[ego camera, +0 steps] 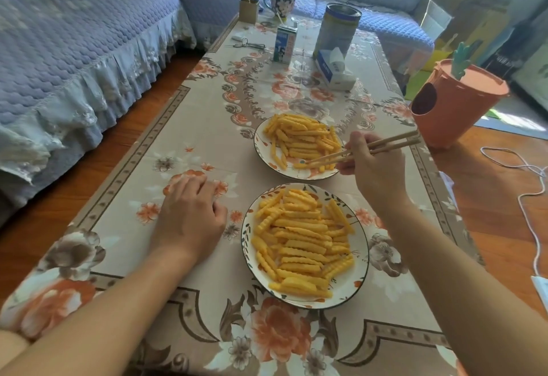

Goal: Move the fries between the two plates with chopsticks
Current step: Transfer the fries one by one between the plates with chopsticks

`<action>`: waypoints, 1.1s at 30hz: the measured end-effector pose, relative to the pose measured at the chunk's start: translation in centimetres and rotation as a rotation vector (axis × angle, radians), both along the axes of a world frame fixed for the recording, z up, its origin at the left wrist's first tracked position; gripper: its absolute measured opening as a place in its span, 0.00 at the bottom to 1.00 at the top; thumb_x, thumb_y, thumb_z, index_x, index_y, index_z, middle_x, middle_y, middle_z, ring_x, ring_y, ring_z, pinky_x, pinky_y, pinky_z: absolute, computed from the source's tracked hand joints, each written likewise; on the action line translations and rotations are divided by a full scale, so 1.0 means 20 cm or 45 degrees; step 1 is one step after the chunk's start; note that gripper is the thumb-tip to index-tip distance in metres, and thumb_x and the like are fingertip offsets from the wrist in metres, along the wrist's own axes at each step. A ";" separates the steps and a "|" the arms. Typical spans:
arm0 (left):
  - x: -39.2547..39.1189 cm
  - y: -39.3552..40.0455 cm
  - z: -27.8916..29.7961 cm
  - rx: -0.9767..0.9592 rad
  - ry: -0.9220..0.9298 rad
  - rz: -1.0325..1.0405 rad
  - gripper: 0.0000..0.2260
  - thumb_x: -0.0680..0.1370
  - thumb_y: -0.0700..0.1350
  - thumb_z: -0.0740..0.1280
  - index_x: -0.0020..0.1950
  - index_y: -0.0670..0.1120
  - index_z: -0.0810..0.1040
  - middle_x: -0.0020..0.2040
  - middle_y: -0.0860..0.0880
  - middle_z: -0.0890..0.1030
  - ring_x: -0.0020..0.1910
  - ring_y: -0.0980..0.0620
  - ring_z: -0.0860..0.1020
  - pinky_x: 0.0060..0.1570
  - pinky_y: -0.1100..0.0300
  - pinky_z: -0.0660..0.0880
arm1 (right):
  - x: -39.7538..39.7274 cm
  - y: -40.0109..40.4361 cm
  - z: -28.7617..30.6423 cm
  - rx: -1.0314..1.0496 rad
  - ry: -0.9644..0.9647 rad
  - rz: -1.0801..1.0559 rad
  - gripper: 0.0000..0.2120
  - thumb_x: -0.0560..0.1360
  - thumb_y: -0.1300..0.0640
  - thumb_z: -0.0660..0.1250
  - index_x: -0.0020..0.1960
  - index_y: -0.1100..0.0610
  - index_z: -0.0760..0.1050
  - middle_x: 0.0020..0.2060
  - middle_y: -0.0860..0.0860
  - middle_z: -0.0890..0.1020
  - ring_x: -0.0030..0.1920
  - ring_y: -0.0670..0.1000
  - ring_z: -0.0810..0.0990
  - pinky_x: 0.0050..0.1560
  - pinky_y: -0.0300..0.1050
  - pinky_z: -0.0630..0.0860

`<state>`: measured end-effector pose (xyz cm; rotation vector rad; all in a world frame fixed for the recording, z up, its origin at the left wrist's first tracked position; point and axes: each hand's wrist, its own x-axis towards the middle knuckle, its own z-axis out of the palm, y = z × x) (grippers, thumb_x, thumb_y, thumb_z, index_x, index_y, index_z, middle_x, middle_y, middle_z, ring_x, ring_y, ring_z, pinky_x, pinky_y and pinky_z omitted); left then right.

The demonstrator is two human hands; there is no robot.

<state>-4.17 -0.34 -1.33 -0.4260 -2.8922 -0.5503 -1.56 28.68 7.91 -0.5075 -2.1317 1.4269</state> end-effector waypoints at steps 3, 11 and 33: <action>0.00 0.00 0.00 -0.009 -0.005 0.003 0.22 0.75 0.49 0.57 0.65 0.44 0.79 0.64 0.43 0.78 0.67 0.43 0.71 0.73 0.46 0.66 | 0.03 0.00 0.00 0.016 -0.005 0.006 0.16 0.83 0.51 0.65 0.45 0.62 0.80 0.32 0.58 0.83 0.33 0.57 0.86 0.39 0.55 0.86; 0.00 0.00 0.01 0.001 0.008 0.001 0.23 0.75 0.49 0.57 0.65 0.43 0.79 0.64 0.42 0.78 0.67 0.43 0.71 0.73 0.45 0.65 | 0.23 -0.05 0.21 -0.205 0.143 0.025 0.18 0.84 0.50 0.62 0.42 0.61 0.78 0.27 0.56 0.83 0.27 0.55 0.83 0.31 0.49 0.84; 0.02 0.01 0.01 -0.007 -0.033 0.018 0.19 0.79 0.44 0.64 0.69 0.42 0.77 0.69 0.40 0.76 0.71 0.41 0.69 0.74 0.45 0.64 | 0.70 -0.14 0.18 -0.137 0.144 0.120 0.18 0.78 0.51 0.65 0.41 0.66 0.77 0.26 0.58 0.81 0.23 0.54 0.81 0.25 0.40 0.77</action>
